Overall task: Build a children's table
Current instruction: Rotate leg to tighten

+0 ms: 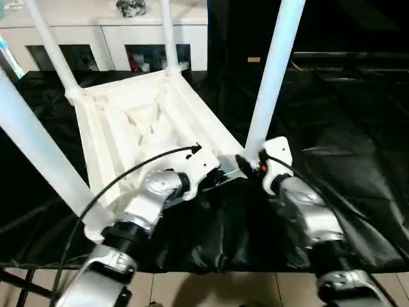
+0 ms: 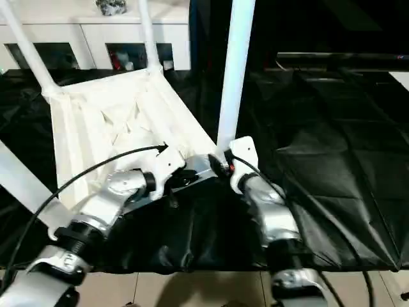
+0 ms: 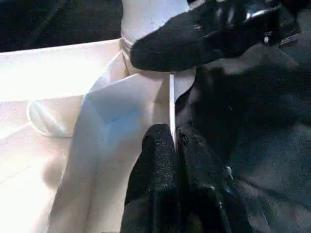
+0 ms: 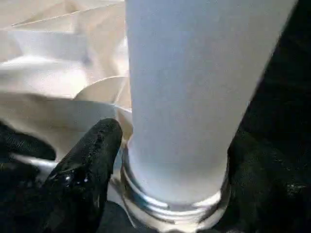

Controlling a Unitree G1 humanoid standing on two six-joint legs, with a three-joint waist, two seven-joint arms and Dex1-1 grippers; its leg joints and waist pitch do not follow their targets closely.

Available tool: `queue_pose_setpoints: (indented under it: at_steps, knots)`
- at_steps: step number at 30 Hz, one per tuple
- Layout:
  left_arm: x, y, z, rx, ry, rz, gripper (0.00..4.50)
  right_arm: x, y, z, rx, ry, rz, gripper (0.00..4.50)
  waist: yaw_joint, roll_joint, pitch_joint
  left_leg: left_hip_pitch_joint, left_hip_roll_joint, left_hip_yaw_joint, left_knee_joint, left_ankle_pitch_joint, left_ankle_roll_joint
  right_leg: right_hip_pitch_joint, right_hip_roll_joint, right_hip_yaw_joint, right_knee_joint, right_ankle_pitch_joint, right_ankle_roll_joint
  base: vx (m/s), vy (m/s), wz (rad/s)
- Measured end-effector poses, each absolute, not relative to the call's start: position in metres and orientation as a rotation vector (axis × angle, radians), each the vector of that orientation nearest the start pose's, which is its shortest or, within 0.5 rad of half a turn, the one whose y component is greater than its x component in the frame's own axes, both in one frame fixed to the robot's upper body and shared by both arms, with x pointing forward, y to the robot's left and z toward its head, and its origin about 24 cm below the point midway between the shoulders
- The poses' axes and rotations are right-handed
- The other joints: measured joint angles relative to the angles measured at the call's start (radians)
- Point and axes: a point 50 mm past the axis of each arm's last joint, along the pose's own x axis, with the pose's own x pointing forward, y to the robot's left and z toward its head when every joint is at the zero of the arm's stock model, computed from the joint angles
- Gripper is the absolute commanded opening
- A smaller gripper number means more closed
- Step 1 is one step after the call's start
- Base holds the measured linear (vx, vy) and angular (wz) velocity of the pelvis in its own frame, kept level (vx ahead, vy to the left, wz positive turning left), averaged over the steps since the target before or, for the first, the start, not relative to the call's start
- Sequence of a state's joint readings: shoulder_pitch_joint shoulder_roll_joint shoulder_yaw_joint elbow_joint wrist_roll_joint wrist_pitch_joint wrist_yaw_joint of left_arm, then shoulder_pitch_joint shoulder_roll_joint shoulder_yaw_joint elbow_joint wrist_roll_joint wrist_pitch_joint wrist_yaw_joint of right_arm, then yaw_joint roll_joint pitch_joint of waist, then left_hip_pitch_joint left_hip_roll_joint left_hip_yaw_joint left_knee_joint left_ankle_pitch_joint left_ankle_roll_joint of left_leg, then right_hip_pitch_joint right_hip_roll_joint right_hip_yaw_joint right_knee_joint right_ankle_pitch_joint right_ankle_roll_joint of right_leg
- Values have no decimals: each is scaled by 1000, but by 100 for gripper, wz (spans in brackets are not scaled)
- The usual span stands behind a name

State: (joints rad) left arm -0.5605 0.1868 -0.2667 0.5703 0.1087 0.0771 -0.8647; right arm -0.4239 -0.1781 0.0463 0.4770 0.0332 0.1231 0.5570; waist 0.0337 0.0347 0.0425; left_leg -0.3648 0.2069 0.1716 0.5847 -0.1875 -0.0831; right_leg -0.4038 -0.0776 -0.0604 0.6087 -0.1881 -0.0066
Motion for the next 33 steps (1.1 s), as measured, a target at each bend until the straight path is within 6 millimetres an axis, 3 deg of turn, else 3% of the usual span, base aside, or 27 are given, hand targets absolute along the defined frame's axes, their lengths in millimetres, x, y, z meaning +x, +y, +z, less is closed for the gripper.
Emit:
queue_pose_setpoints:
  at_steps: [7,14,16,23,33]
  knots:
    - [315,108,47,442,300,-1243,0,310,-152,43,-229,261,924,351,7,-1,1,-1,0,0,2,0,0,-1,0,-3,0,0,-1,0,0,0]
    - [307,129,49,449,336,-1381,0,299,-151,47,-230,291,1175,351,27,-2,1,-1,0,0,3,0,0,-1,0,-3,1,0,-1,0,0,0]
    - [306,133,50,462,339,-1409,0,297,-148,47,-228,293,1219,315,32,-2,1,-1,0,0,4,0,0,-1,-1,-3,1,0,-1,0,0,0]
    - [304,138,51,478,346,-1452,0,296,-145,48,-231,305,1280,272,35,-7,1,-1,0,0,5,0,1,-1,-1,-3,1,0,-1,0,0,0]
    - [307,135,50,485,338,-1434,0,296,-148,46,-213,307,1240,263,46,-7,1,-1,1,0,6,0,0,0,-1,-3,2,0,-1,0,0,0]
